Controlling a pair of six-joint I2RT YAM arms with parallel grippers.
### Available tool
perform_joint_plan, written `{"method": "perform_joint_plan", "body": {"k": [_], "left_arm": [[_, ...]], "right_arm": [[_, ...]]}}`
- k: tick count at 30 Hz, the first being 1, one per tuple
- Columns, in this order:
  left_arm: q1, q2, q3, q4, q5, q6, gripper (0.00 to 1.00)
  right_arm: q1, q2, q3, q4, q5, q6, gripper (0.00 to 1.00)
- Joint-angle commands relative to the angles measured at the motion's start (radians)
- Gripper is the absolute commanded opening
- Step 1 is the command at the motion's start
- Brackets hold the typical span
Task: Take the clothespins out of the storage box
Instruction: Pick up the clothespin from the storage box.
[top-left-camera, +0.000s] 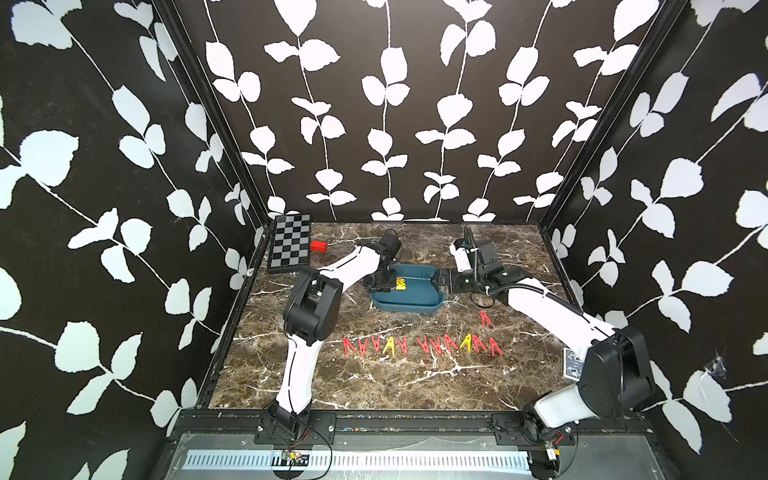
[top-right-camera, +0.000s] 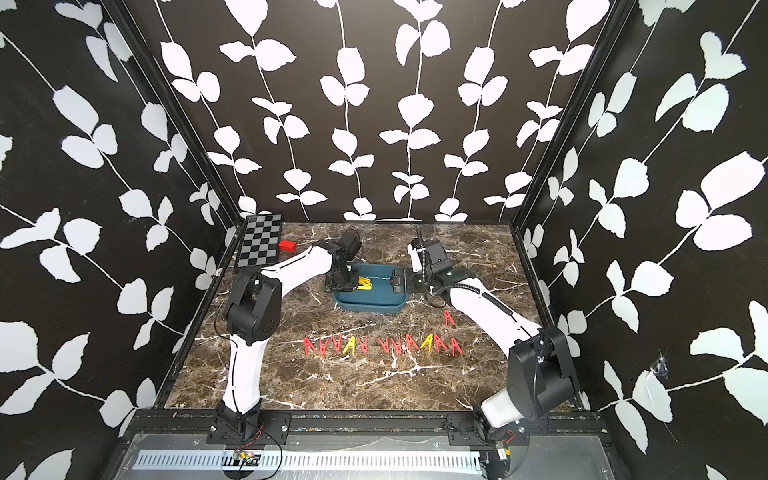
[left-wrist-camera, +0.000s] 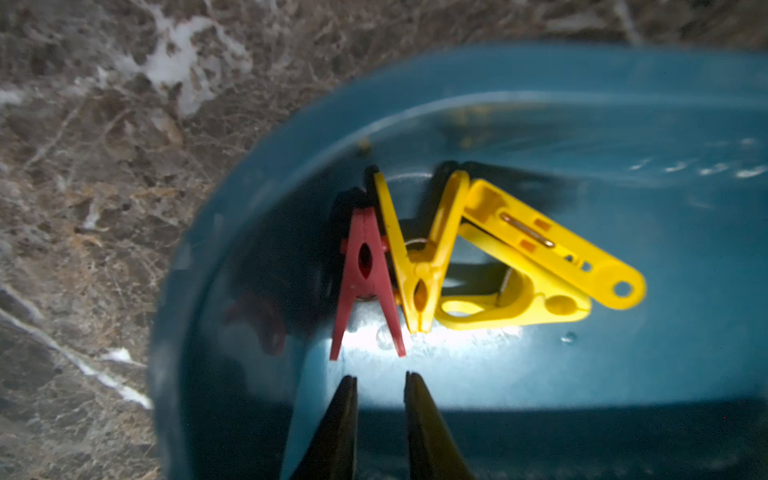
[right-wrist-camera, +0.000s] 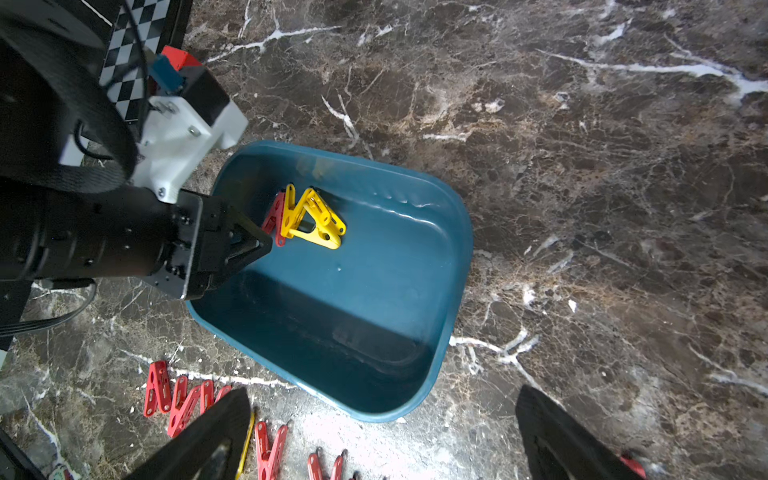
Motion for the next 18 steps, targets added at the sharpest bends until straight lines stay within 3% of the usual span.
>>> {"method": "perform_joint_plan", "body": {"k": [1, 18], "left_arm": [[0.006, 0.012, 0.044, -0.055, -0.029, 0.023, 0.23], [0.009, 0.071, 0.117, -0.066, -0.007, 0.046, 0.29]], "right_arm": [[0.006, 0.013, 0.029, 0.014, -0.005, 0.007, 0.99], [0.005, 0.049, 0.044, 0.016, -0.017, 0.013, 0.99]]}}
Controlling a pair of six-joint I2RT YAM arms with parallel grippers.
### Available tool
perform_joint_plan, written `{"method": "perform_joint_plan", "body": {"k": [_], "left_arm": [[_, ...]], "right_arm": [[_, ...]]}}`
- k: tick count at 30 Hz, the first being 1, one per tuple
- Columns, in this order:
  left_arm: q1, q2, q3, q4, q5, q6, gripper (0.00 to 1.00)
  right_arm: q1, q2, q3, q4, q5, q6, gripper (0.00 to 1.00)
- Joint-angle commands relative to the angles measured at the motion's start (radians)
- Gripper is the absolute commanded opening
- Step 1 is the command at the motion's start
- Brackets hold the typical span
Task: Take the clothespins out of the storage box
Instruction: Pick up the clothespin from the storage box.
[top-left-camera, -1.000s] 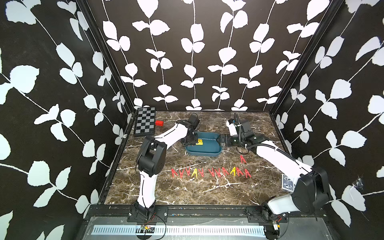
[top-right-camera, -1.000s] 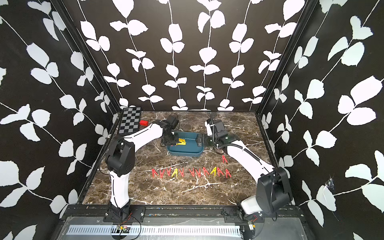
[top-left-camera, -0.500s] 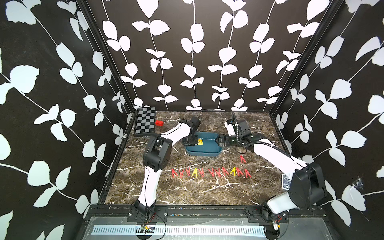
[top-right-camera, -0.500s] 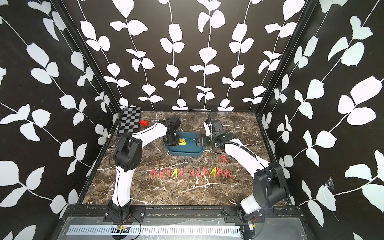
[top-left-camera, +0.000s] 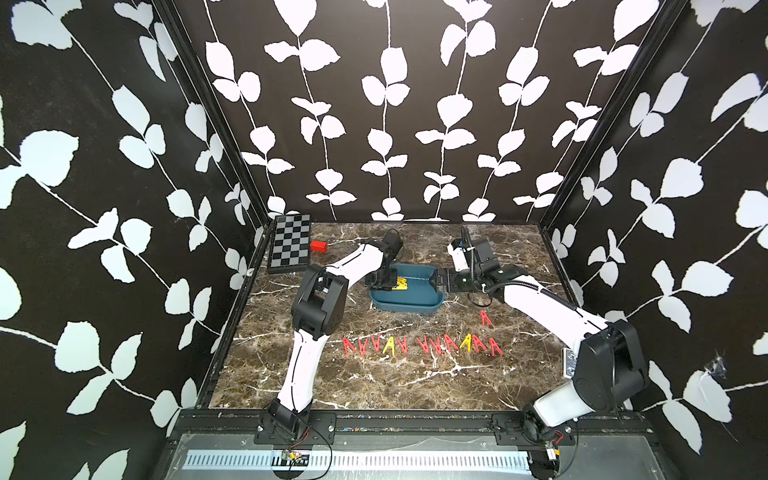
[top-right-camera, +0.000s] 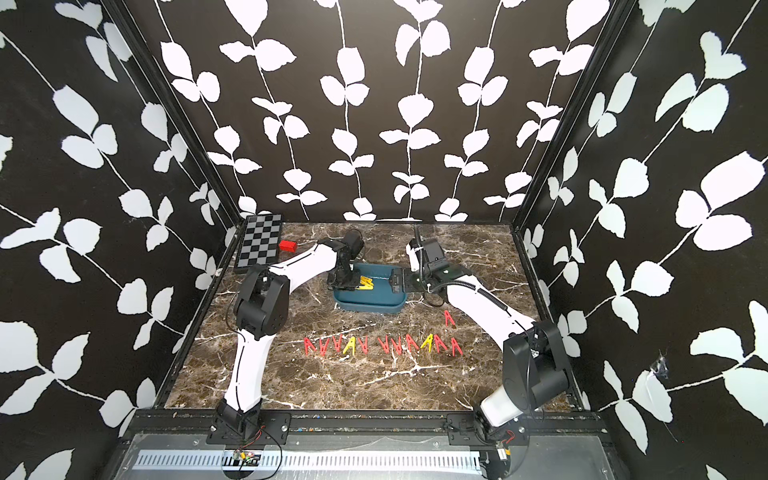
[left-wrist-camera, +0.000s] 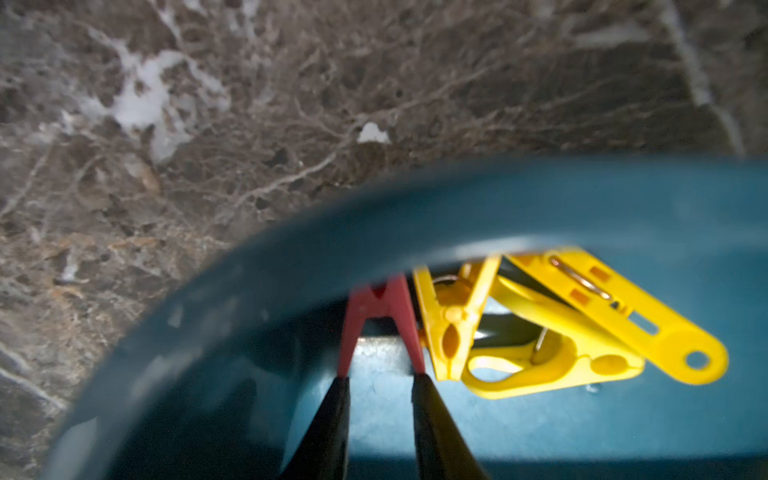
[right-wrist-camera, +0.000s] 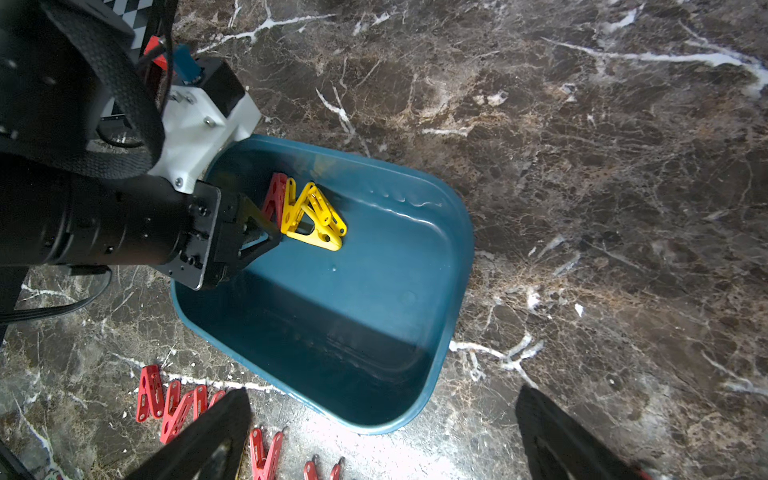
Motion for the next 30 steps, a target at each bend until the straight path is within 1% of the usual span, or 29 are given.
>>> {"method": "perform_joint_plan", "body": {"k": [1, 9, 15, 18, 25, 30], "left_arm": [[0.005, -0.008, 0.030, -0.037, 0.003, 0.013, 0.29], [0.005, -0.065, 0.024, -0.038, -0.028, 0.022, 0.28], [0.006, -0.061, 0.043, -0.053, -0.053, 0.045, 0.27], [0.005, -0.047, 0.051, -0.054, -0.062, 0.054, 0.27], [0.014, 0.019, 0.095, -0.074, -0.067, 0.077, 0.24], [0.020, 0.039, 0.091, -0.068, -0.050, 0.082, 0.23]], "right_arm": [[0.005, 0.012, 0.028, 0.016, -0.015, 0.013, 0.99], [0.007, 0.013, 0.021, 0.023, -0.019, 0.019, 0.99], [0.008, 0.016, 0.019, 0.026, -0.020, 0.023, 0.99], [0.008, 0.017, 0.018, 0.027, -0.020, 0.025, 0.99], [0.011, 0.028, 0.031, 0.027, -0.032, 0.025, 0.99], [0.012, 0.031, 0.037, 0.023, -0.036, 0.023, 0.99]]}}
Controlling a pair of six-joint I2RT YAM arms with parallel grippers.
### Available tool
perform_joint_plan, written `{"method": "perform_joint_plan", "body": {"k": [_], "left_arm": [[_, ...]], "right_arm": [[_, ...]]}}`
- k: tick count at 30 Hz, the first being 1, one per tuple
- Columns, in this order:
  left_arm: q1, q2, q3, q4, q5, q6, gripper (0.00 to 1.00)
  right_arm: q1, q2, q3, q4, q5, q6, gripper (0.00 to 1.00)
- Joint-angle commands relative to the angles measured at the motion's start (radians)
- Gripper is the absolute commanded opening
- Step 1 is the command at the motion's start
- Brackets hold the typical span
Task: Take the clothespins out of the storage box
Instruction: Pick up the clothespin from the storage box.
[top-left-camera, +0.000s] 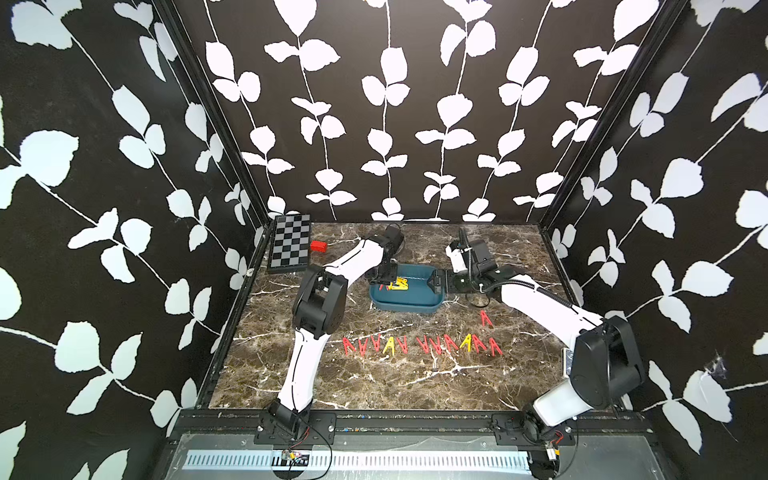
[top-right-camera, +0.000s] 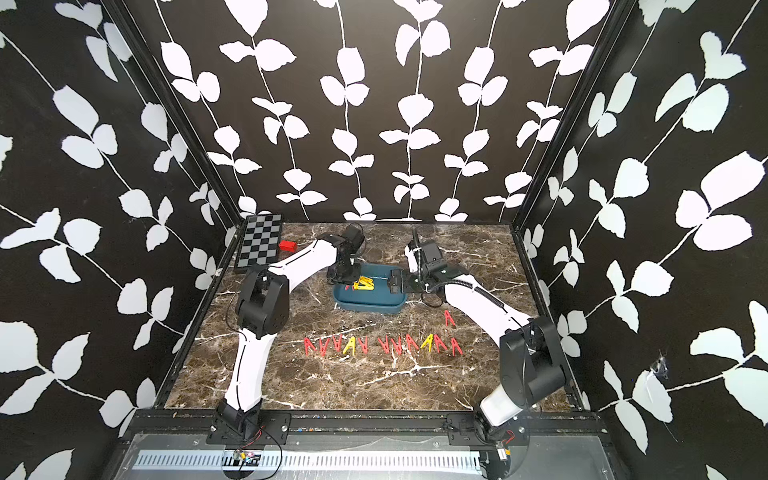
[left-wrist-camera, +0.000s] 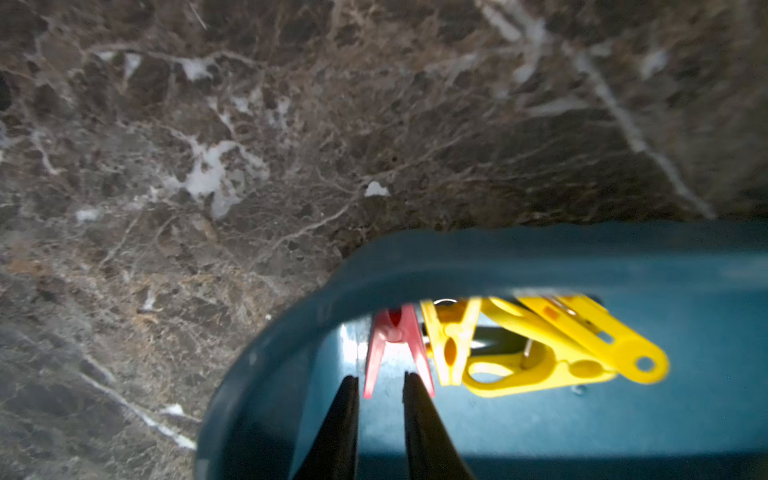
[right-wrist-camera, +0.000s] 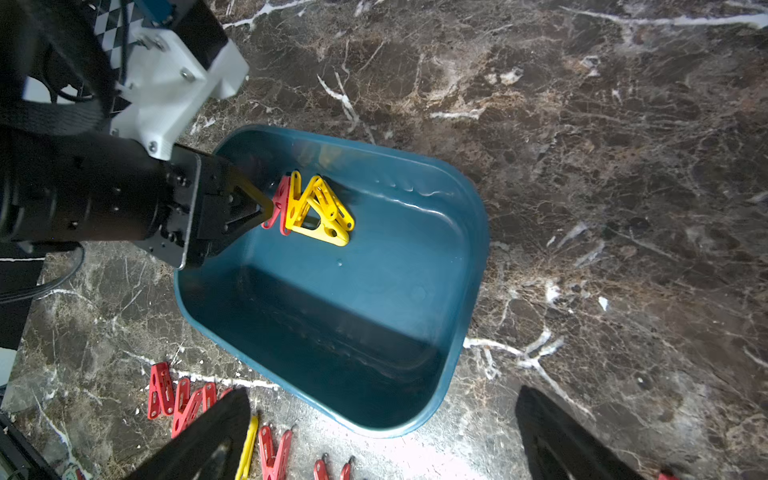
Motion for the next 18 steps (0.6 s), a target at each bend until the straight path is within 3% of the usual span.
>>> {"method": "perform_joint_plan", "body": {"k": [1, 6, 15, 18], "left_arm": [[0.008, 0.017, 0.009, -0.029, 0.002, 0.018, 0.23], [0.008, 0.033, 0.002, -0.034, -0.001, 0.021, 0.22], [0.008, 0.024, 0.003, -0.044, -0.016, 0.019, 0.00], [0.008, -0.015, -0.017, -0.041, -0.016, 0.013, 0.00]], "right_arm": [[0.007, 0.007, 0.038, 0.019, -0.013, 0.002, 0.99], [0.009, 0.011, 0.045, 0.024, -0.028, 0.002, 0.99], [0.024, 0.009, 0.053, 0.029, -0.042, 0.005, 0.99], [0.028, 0.005, 0.051, 0.029, -0.045, 0.005, 0.99]]}}
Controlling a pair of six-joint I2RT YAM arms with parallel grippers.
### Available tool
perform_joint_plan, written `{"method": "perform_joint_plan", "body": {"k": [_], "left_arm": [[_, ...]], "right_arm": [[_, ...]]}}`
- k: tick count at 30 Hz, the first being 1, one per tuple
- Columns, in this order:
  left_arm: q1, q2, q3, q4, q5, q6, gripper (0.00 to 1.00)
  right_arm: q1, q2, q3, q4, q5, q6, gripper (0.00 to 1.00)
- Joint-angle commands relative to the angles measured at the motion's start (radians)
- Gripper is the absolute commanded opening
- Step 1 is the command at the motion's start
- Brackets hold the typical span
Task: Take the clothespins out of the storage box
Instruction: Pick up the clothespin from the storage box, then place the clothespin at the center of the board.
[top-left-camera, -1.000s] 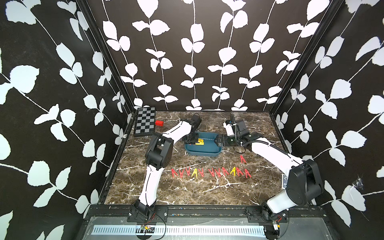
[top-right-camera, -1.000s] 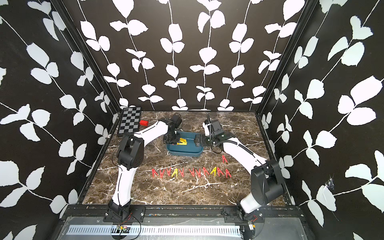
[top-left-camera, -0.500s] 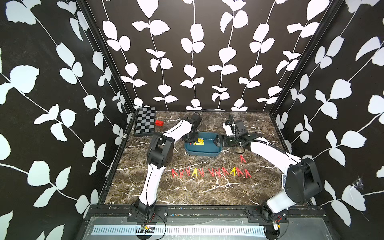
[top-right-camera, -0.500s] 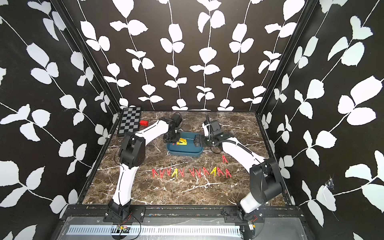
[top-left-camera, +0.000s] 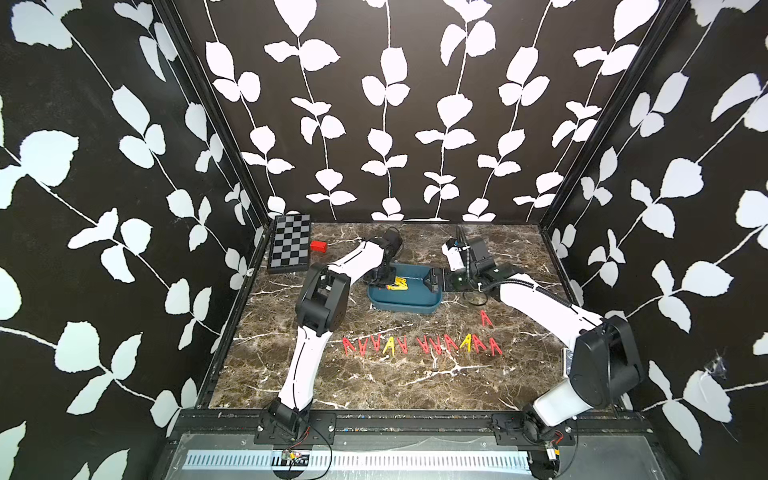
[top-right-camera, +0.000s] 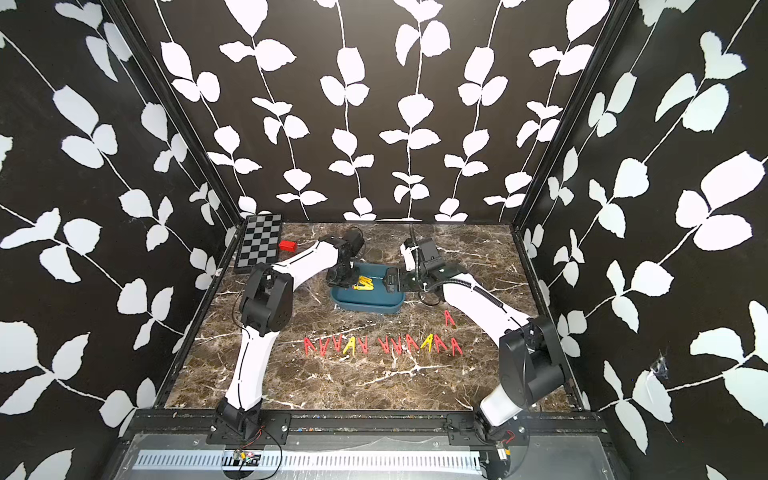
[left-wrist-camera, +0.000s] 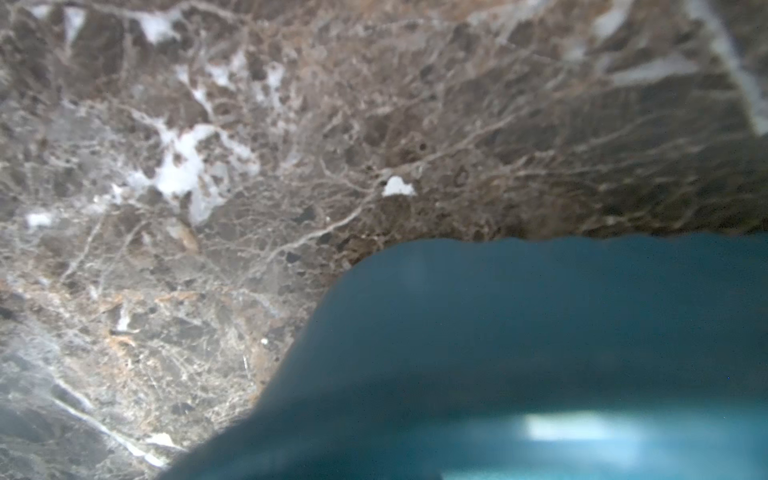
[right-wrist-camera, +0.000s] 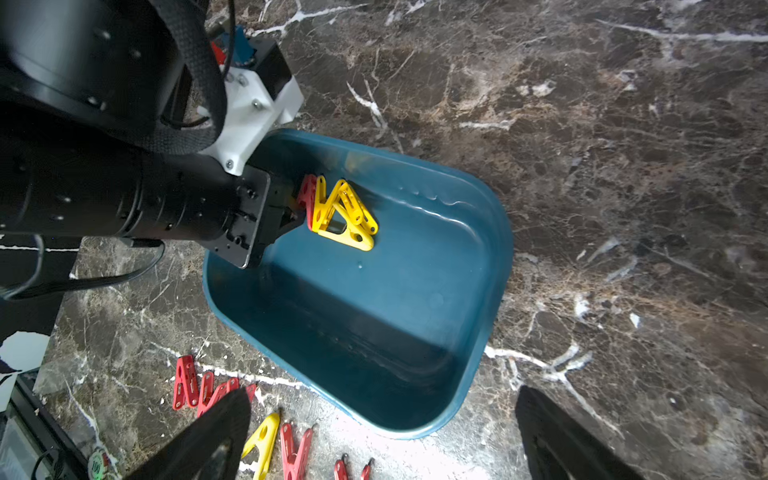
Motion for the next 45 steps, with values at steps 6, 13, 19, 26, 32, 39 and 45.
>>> {"method": "perform_joint_plan", "body": {"k": [6, 13, 19, 26, 32, 39, 45], "left_arm": [[0.002, -0.156, -0.056, -0.035, -0.003, -0.023, 0.00], [0.001, -0.299, -0.139, -0.040, -0.002, -0.049, 0.00], [0.001, -0.444, -0.271, -0.025, -0.011, -0.053, 0.00], [0.002, -0.608, -0.460, -0.002, -0.021, -0.034, 0.00], [0.014, -0.692, -0.632, 0.058, -0.024, -0.015, 0.00], [0.034, -0.654, -0.733, 0.142, 0.033, 0.032, 0.00], [0.039, -0.587, -0.755, 0.192, 0.073, 0.059, 0.00]], "right_arm": [[0.022, -0.008, 0.024, 0.028, -0.013, 0.006, 0.99], [0.051, -0.013, 0.024, 0.038, -0.014, 0.010, 0.99], [0.092, -0.006, 0.032, 0.056, -0.012, 0.020, 0.99], [0.138, 0.027, 0.067, 0.065, -0.009, 0.027, 0.99], [0.172, 0.078, 0.100, 0.065, -0.006, 0.032, 0.99], [0.194, 0.093, 0.120, 0.054, 0.008, 0.033, 0.99], [0.203, 0.095, 0.120, 0.041, 0.022, 0.037, 0.99]]}}
